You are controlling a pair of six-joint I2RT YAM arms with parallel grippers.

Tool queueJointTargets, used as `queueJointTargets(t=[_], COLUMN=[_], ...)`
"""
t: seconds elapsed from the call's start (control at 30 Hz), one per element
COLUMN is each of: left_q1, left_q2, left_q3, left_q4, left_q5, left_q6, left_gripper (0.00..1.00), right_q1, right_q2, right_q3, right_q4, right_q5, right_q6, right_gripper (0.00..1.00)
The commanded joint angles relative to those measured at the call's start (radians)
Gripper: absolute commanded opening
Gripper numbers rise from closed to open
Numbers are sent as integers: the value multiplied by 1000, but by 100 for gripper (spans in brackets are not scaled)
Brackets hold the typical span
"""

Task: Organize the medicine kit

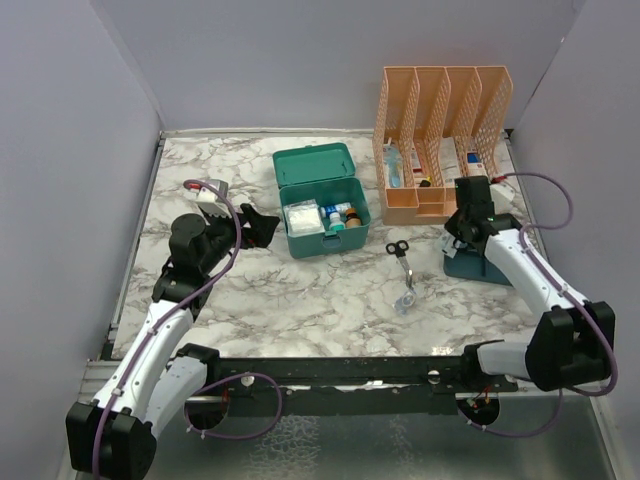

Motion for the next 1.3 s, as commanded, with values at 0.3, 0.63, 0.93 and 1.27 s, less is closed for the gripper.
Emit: queueJointTargets(t=[0.3,0.63,0.93,1.27], left_q1=[-2,-5,-11,-13], left_q2=[-39,-45,-50,-53], left_q3=[-21,-20,-21,-22], left_q4=[82,75,61,64], left_q5=[18,6,1,3], left_q6=[-29,-24,-25,-24], left_gripper=[89,89,89,89], right_q1=[-122,-129,-155,-160], right_q2=[65,164,197,173], right_q3=[6,29,17,-39], right_q4=[-335,-499,-530,-416], right_q5=[137,120,182,208], right_q6=[918,1260,1296,1272], right_gripper=[1,1,1,1])
